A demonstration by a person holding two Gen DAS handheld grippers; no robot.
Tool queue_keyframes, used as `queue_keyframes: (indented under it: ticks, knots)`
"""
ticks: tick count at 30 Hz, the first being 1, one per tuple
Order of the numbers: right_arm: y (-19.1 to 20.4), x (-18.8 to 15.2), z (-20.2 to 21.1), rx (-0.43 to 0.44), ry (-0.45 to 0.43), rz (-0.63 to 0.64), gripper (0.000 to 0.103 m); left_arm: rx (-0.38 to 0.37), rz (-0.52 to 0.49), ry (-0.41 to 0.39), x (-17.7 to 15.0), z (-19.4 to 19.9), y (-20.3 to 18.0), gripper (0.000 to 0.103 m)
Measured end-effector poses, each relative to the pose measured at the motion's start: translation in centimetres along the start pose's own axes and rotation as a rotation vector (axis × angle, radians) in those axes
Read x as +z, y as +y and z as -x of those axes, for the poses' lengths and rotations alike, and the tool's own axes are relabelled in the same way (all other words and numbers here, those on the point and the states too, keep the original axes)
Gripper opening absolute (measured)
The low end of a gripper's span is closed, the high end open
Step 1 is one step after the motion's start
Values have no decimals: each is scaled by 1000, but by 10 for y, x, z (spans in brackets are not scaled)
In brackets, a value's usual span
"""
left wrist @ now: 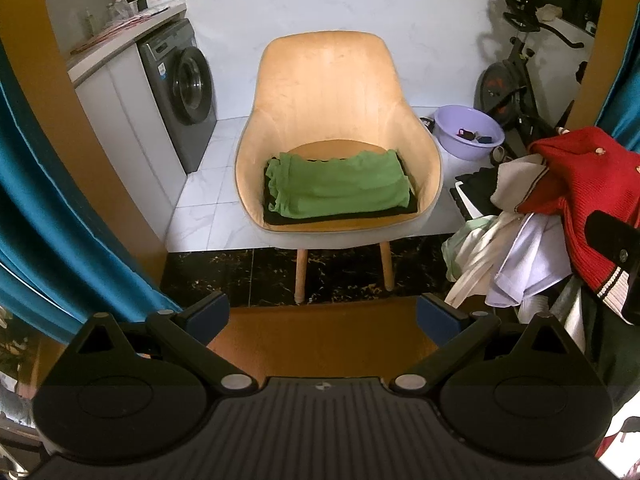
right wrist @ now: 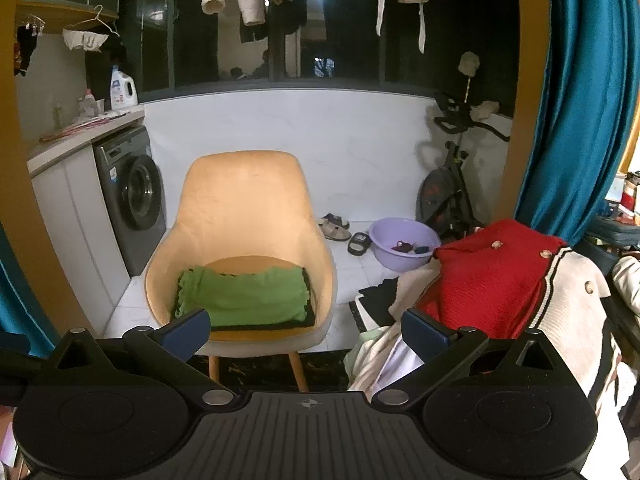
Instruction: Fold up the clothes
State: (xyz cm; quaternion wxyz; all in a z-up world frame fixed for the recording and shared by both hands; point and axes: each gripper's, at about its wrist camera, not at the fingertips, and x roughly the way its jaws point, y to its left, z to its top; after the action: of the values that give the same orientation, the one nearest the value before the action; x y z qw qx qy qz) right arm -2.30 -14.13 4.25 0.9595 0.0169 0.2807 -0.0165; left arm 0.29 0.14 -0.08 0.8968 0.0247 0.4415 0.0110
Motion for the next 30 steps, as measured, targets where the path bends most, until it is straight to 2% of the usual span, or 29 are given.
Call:
queue_keyframes:
  ticks: [24, 30]
  knots:
    - [-10, -22, -15, -40, 10, -14, 102, -37, -56, 8, 14, -20, 15, 102]
    - [1, -14, -20, -62, 27, -27, 102, -48, -82, 12, 15, -23, 15, 102]
